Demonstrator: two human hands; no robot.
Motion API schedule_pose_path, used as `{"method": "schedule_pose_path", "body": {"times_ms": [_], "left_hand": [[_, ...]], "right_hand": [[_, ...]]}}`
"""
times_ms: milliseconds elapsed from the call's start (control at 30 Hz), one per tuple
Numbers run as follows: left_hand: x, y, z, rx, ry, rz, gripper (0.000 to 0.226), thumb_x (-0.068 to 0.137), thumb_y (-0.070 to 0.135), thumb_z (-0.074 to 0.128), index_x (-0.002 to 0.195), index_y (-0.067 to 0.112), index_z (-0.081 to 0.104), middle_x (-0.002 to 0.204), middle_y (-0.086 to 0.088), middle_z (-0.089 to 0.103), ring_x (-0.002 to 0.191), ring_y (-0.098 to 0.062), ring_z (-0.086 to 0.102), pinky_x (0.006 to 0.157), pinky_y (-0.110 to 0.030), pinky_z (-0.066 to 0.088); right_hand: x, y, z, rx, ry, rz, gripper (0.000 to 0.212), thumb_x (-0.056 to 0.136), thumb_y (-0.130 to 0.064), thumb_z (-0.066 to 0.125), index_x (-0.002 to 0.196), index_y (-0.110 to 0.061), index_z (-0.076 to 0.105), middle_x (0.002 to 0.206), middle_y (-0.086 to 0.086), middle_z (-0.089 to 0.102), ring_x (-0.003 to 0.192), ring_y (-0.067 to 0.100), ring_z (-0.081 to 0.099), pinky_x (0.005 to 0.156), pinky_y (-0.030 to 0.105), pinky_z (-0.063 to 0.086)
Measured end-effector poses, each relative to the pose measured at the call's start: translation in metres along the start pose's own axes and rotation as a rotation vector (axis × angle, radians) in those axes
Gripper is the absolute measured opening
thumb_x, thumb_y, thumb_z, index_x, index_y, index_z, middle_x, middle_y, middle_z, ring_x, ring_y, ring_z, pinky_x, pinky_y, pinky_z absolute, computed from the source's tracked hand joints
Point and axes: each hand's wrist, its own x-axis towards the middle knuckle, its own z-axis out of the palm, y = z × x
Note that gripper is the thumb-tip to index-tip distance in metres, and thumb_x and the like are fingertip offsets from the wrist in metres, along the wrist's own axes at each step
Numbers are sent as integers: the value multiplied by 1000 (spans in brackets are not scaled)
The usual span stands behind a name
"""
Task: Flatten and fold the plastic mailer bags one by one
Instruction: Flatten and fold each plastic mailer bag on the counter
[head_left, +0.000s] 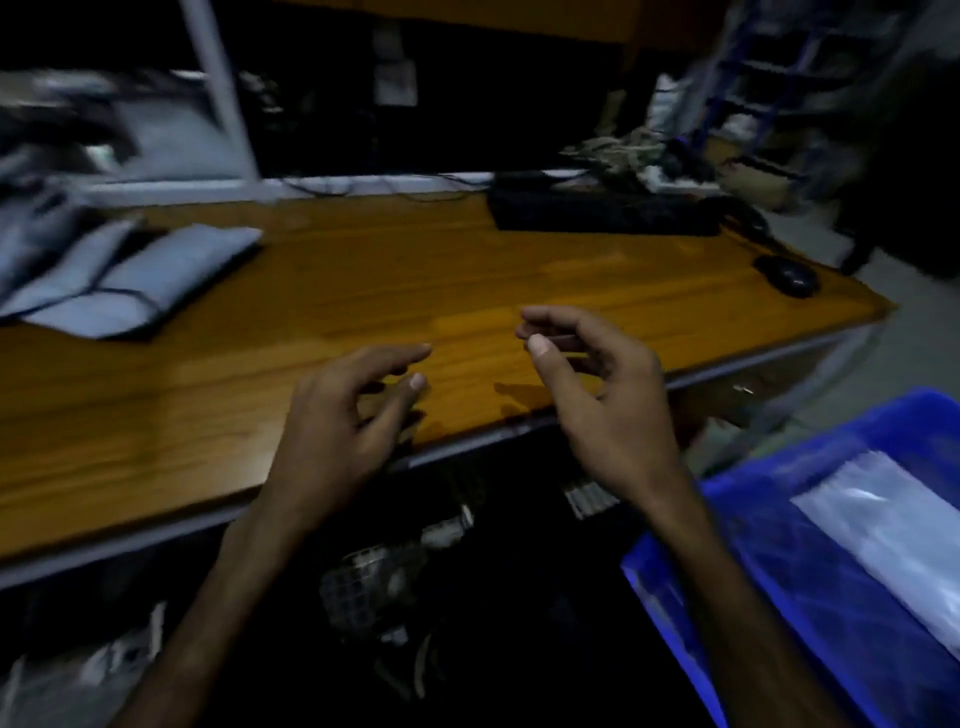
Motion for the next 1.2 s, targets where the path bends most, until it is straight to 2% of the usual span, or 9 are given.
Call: {"method": "schedule_pose_path", "body": {"times_ms": [100, 167, 400, 533, 633, 733, 867, 1033, 1200], "left_hand": [[-18, -19, -38, 56, 171, -105, 25, 102, 30, 65, 124, 23, 75, 120, 11, 72, 109, -9, 69, 85, -40, 62], [-28, -28, -59, 133, 266, -144, 26, 102, 32, 63, 125, 24, 74, 121, 12, 71, 110, -12, 69, 83, -48, 62], [-21, -53, -111, 532, 393, -219, 25, 100, 25, 64, 122, 17, 74, 118, 2, 72, 101, -15, 69, 79, -43, 61], [-1, -65, -118, 702, 419, -302, 27, 99, 29, 67, 124, 20, 71, 122, 4, 69, 102, -13, 66, 82, -41, 60], [13, -77, -125, 847, 407, -336, 32, 98, 36, 69, 126, 21, 69, 124, 2, 68, 106, -16, 63, 82, -42, 59], [23, -90, -134, 970, 349, -344, 37, 97, 39, 70, 129, 20, 68, 134, -3, 64, 116, -24, 60, 82, -43, 58], [31, -104, -137, 1045, 296, -352, 37, 92, 32, 77, 125, 19, 70, 136, -5, 61, 120, -28, 58, 76, -44, 59], [36, -108, -137, 1096, 280, -371, 35, 90, 32, 78, 122, 18, 70, 133, -7, 61, 111, -30, 63, 70, -41, 58], [37, -113, -140, 1094, 278, -409, 26, 91, 34, 76, 113, 20, 71, 129, -3, 59, 107, -26, 61, 68, -44, 59]], "right_hand": [[23, -9, 53, 62, -129, -84, 22, 105, -24, 61, 126, -24, 69, 119, -12, 70, 109, -2, 64, 85, 18, 53], [38, -13, 86, 104, -200, -131, 23, 105, -26, 61, 127, -25, 69, 120, -12, 70, 109, -2, 63, 84, 16, 53], [93, -11, 177, 157, -338, -264, 24, 104, -24, 58, 126, -23, 69, 118, -16, 65, 107, -4, 61, 84, 16, 54], [130, 13, 216, 71, -413, -322, 25, 103, -24, 57, 126, -27, 67, 119, -21, 60, 106, -7, 58, 84, 23, 57], [162, 36, 240, 1, -427, -369, 27, 103, -23, 57, 128, -26, 66, 128, -11, 63, 109, 2, 60, 90, 34, 59], [192, 61, 264, -114, -429, -405, 31, 104, -28, 53, 134, -27, 62, 139, -5, 58, 121, 14, 58, 97, 42, 57], [216, 79, 286, -176, -400, -442, 42, 102, -25, 58, 143, -24, 56, 135, 0, 51, 118, 18, 55, 89, 41, 58], [234, 82, 302, -217, -390, -480, 54, 96, -17, 65, 147, -25, 51, 140, 2, 45, 122, 20, 53, 89, 37, 57], [245, 84, 309, -236, -426, -476, 57, 94, -5, 63, 147, -25, 52, 142, 2, 43, 119, 21, 55, 84, 39, 59]]}}
